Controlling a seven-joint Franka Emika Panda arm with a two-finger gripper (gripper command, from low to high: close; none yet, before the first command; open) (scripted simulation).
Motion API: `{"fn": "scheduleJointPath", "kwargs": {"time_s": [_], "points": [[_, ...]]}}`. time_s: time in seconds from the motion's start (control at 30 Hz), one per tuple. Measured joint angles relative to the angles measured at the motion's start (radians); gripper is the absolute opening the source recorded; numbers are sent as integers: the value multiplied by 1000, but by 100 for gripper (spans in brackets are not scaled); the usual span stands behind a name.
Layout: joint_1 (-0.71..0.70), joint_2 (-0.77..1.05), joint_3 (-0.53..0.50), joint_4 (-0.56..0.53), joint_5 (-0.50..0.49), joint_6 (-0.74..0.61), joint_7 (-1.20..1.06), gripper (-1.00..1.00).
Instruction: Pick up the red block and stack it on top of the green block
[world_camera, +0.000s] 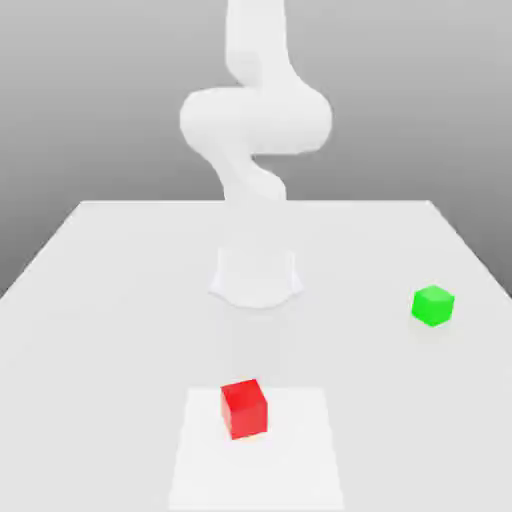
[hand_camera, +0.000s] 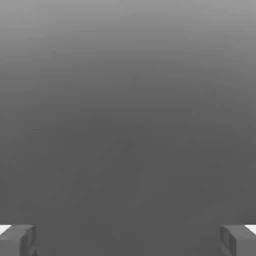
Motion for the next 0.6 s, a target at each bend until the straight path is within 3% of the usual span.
{"fn": "scheduleJointPath", "kwargs": {"time_s": [0.33, 0.6], "points": [[-206, 323, 190, -205, -71, 194, 520, 0], [-293, 567, 243, -367, -77, 349, 890, 0]]}}
